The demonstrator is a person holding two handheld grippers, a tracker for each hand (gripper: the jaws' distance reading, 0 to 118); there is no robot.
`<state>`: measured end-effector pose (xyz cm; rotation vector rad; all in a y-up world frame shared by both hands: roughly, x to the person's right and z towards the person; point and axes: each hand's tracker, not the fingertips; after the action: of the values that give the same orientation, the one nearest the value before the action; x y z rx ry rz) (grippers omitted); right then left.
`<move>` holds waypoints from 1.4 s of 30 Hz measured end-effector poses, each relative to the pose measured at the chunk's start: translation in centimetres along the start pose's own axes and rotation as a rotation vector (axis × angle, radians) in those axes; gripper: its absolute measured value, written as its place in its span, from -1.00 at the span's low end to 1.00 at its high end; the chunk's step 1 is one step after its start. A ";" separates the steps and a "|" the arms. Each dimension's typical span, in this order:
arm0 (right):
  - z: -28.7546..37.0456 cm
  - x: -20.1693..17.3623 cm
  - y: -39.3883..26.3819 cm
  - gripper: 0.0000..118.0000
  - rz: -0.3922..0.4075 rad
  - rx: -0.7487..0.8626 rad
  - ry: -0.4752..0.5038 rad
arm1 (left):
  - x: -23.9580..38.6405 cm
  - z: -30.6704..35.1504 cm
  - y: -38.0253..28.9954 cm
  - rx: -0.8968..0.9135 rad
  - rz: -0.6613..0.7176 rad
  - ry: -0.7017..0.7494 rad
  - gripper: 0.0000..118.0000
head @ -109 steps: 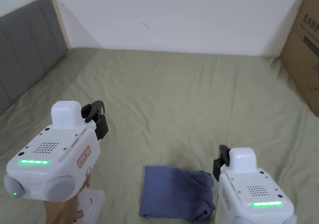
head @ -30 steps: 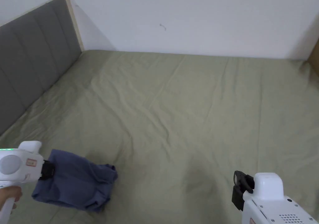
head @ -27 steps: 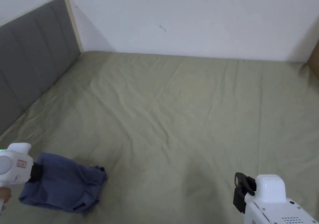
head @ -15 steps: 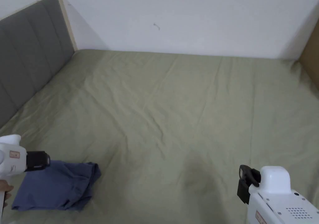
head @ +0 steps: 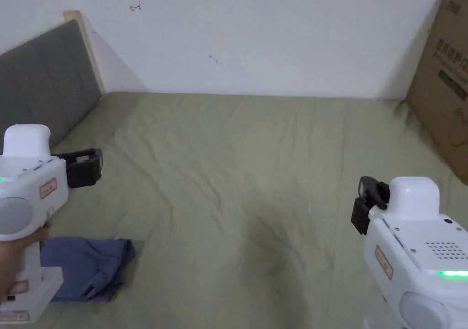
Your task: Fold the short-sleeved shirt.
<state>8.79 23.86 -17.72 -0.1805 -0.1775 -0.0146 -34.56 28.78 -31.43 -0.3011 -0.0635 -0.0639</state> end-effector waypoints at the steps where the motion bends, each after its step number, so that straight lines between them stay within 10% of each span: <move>1: 0.4 0.2 0.6 -1.00 0.006 0.011 -0.007 | 1.1 1.0 0.5 0.036 0.003 -0.011 0.66; 12: 2.8 2.2 3.2 -1.00 0.027 0.125 -0.061 | 11.7 6.3 -1.9 0.327 0.022 -0.114 0.43; 17: 3.7 2.8 3.3 -1.00 0.022 0.135 -0.068 | 14.6 6.5 -4.0 0.321 0.002 -0.146 -1.00; 42: 4.7 2.8 3.4 -1.00 0.032 0.163 -0.073 | 15.7 6.1 -4.4 0.287 0.030 -0.166 -1.00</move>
<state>10.83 28.07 -13.28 -0.0217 -0.2476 0.0385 -19.53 25.60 -23.21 -0.0199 -0.2310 0.0011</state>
